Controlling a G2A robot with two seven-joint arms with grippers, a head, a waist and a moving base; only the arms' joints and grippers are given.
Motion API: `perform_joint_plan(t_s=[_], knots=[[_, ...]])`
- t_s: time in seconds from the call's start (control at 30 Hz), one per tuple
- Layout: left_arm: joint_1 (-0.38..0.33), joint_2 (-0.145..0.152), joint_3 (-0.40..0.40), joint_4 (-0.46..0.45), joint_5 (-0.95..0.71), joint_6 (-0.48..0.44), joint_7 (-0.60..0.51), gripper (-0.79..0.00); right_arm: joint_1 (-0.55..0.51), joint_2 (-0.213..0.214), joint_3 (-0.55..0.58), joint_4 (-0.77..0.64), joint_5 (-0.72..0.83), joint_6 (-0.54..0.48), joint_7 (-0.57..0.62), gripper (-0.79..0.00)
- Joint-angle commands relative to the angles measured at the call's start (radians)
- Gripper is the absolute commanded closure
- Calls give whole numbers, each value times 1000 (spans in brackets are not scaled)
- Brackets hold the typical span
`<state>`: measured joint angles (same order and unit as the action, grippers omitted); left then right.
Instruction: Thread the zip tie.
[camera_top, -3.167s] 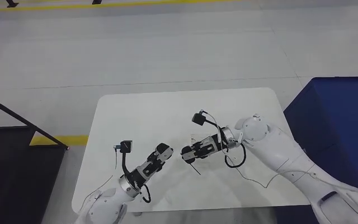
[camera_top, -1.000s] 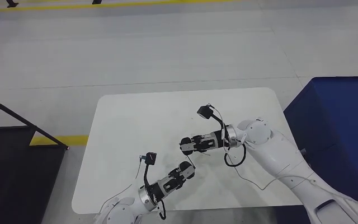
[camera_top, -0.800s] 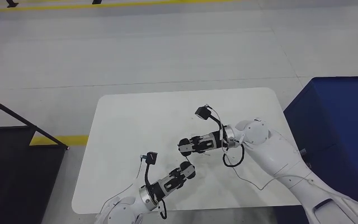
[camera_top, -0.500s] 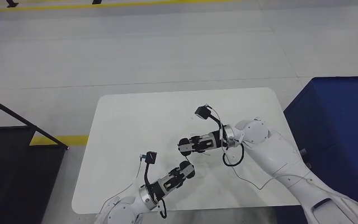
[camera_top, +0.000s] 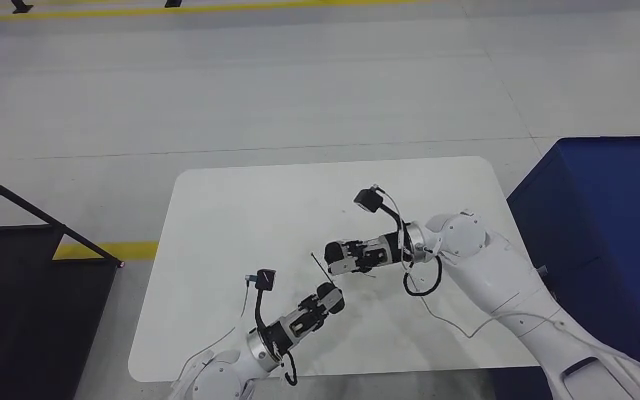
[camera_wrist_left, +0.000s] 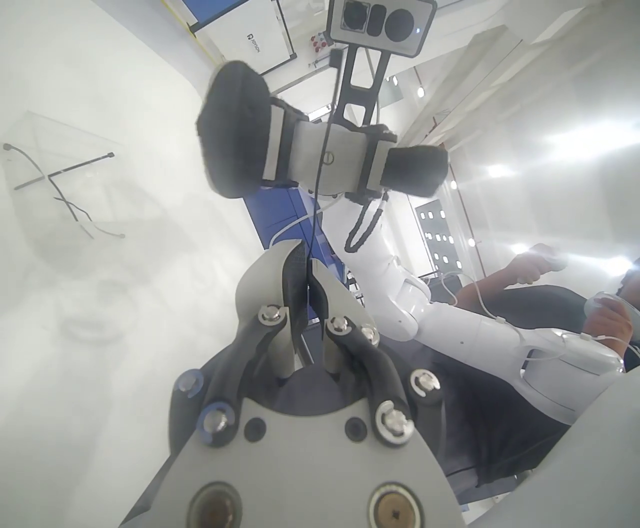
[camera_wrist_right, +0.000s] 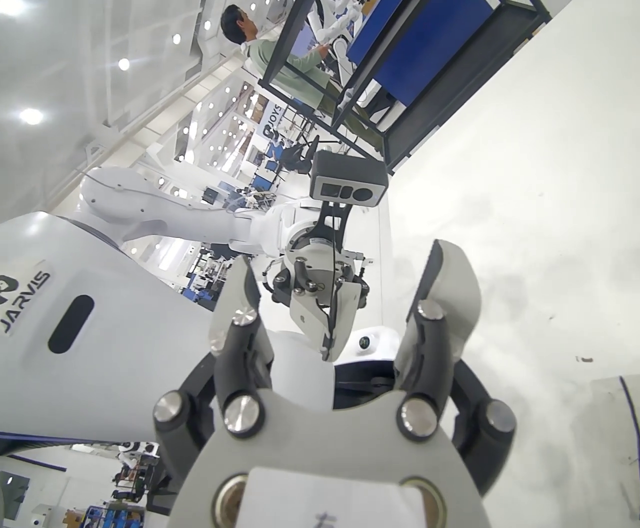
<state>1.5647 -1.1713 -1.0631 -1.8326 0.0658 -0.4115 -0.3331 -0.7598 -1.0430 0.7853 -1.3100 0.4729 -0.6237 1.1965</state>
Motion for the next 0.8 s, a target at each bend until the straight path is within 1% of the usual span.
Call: perform_joint_plan(t_s=[0.0, 0.07, 0.1, 0.13, 0.17, 0.2, 0.23, 0.33, 0.43, 0.47, 0.57, 0.77], knots=[[-1, -1, 1, 1, -1, 2, 2, 0, -3, 1, -6, -14, -16, -4, -4, -785], [-2, -1, 2, 1, -3, 3, 5, 0, -5, 3, -13, -26, -34, -6, -6, -625], [-2, -2, 3, 2, -3, 4, 5, 0, -7, 4, -16, -32, -38, -8, -8, -502], [-3, -2, 3, 2, -4, 5, 5, 0, -8, 5, -18, -35, -39, -8, -8, -416], [-3, -2, 4, 2, -5, 5, 5, 0, -8, 7, -19, -35, -38, -10, -10, -366], [-3, -2, 4, 3, -6, 5, 6, 0, -7, 8, -19, -35, -36, -11, -11, -342], [-4, -3, 4, 3, -6, 5, 6, 0, -7, 9, -19, -36, -33, -13, -13, -296], [-4, -3, 3, 5, -1, 6, 13, 0, -9, 15, -17, -40, -34, -24, -24, -249], [-3, -4, 4, 5, 8, 9, 20, 0, -12, 20, -16, -44, -45, -37, -37, -231], [-3, -4, 4, 5, 14, 8, 23, 0, -12, 21, -16, -44, -53, -39, -39, -191], [-1, -5, 5, 5, 24, 7, 31, 0, -13, 23, -19, -43, -64, -46, -46, -154], [1, -5, 5, 8, 37, 9, 36, 0, -12, 24, -22, -40, -65, -51, -51, -135]])
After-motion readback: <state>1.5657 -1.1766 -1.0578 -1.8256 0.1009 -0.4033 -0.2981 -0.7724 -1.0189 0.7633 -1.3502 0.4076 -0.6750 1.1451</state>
